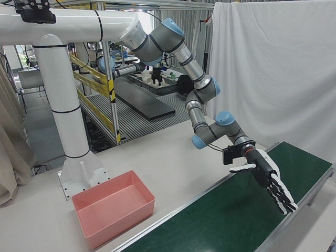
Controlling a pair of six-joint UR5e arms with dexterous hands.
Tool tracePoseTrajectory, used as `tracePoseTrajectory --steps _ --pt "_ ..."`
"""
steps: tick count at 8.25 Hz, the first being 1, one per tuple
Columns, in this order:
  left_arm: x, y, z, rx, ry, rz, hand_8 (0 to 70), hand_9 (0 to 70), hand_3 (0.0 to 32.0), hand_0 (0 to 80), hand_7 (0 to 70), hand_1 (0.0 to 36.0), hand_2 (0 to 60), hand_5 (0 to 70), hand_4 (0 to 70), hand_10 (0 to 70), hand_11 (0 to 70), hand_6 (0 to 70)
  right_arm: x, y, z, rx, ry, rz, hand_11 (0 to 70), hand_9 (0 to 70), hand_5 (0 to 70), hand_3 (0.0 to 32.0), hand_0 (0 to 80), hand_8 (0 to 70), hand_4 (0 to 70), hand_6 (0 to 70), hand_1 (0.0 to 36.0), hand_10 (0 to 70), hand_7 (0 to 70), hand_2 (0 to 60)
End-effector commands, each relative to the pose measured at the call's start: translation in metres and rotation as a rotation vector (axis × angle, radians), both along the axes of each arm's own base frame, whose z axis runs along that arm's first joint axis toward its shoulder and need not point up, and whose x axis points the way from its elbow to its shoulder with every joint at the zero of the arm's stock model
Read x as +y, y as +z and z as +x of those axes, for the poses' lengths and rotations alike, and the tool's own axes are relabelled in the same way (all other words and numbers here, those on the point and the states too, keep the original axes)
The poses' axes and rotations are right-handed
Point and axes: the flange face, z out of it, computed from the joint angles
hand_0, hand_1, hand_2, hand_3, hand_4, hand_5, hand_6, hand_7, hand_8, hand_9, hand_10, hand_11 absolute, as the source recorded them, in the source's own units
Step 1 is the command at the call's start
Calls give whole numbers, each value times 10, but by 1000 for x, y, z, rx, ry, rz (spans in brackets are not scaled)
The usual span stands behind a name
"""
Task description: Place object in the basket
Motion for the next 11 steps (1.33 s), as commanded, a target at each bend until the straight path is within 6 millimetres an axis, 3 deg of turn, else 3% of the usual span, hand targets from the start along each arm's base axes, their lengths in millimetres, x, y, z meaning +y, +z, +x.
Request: tracePoseTrajectory --steps 1,5,11 --pt "-3 8 12 -4 12 -11 6 26 0 558 0 166 0 94 2 33 72 19 0 0 0 0 0 0 0 0 0 0 0 0 0 0 0 0 0 0" --pt "-1 7 20 -2 23 -8 25 39 0 570 0 178 0 100 35 44 88 31 0 0 0 0 0 0 0 0 0 0 0 0 0 0 0 0 0 0" --pt "-10 -12 26 -4 5 42 19 30 0 569 0 182 0 90 0 44 90 21 0 -1 0 1 0 1 0 0 0 0 0 0 0 0 0 0 0 0"
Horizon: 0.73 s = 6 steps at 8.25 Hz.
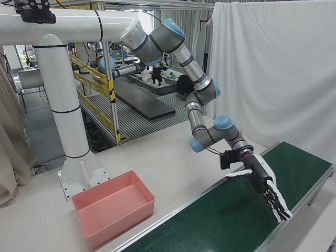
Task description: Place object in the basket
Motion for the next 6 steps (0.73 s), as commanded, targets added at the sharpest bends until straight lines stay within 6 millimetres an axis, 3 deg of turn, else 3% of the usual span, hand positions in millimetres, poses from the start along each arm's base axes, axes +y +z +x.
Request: tracePoseTrajectory --steps 1,6 --pt "-2 -4 1 2 -15 9 21 32 0 565 0 177 0 89 0 45 90 22 0 -1 0 1 0 1 0 0 0 0 0 0 0 0 0 0 0 0" --pt "-2 -4 1 1 -17 7 3 22 0 558 0 170 0 90 0 37 78 13 0 0 0 0 0 0 0 0 0 0 0 0 0 0 0 0 0 0"
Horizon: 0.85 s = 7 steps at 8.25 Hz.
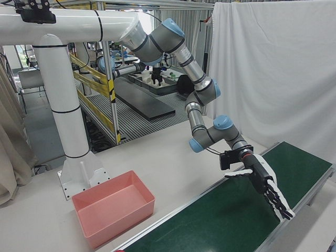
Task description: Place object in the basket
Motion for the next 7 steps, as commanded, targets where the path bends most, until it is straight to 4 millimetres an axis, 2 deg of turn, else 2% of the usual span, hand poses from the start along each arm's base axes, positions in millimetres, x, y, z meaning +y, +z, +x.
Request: tracePoseTrajectory --steps 1,2,4,7 --pt "2 -4 15 3 23 5 5 26 0 560 0 170 0 90 0 37 78 13 0 0 0 0 0 0 0 0 0 0 0 0 0 0 0 0 0 0" --pt "2 -5 14 6 23 5 5 25 0 563 0 172 0 90 0 41 85 13 0 -1 0 1 0 1 0 0 0 0 0 0 0 0 0 0 0 0" --pt "4 -9 30 13 22 2 0 14 0 566 0 173 0 87 0 42 86 7 0 -1 1 1 2 1 0 0 0 0 0 0 0 0 0 0 0 0" --pt "1 -20 24 36 -33 -4 10 12 0 571 0 182 0 91 0 49 97 14 1 -2 1 2 2 2 0 0 0 0 0 0 0 0 0 0 0 0"
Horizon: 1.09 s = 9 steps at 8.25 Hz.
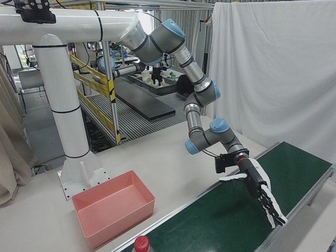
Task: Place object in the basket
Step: 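Move the open left hand toward the approaching bottle on the belt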
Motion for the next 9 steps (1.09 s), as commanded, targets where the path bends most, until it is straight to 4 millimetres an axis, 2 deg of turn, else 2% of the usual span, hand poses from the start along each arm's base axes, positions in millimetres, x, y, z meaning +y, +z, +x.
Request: tracePoseTrajectory --steps 1,2,3,4,5,7,9 --pt "0 -9 -4 18 -41 -4 8 10 0 571 0 182 0 87 0 49 97 9 1 -1 1 0 2 1 0 0 0 0 0 0 0 0 0 0 0 0" --pt "5 -14 -5 9 -40 -7 4 3 0 572 0 179 0 81 0 47 94 3 0 -1 1 1 0 1 0 0 0 0 0 0 0 0 0 0 0 0" --pt "11 -18 -6 -5 -40 0 3 2 0 583 0 190 0 78 0 39 84 0 1 -1 1 0 2 1 0 0 0 0 0 0 0 0 0 0 0 0" --pt "14 -22 -5 -23 -44 5 10 11 0 572 0 175 0 75 0 38 81 0 1 -1 1 0 2 1 0 0 0 0 0 0 0 0 0 0 0 0" --pt "20 -26 8 -29 -22 4 8 8 0 565 0 166 0 74 0 36 78 0 1 -1 1 0 2 1 0 0 0 0 0 0 0 0 0 0 0 0" --pt "19 -33 11 -46 -58 15 8 7 0 557 0 156 0 72 0 43 86 0 1 -1 1 0 2 1 0 0 0 0 0 0 0 0 0 0 0 0" --pt "25 -32 26 -40 -52 -12 0 5 0 547 0 151 0 70 0 37 78 0 0 -1 1 1 2 2 0 0 0 0 0 0 0 0 0 0 0 0"
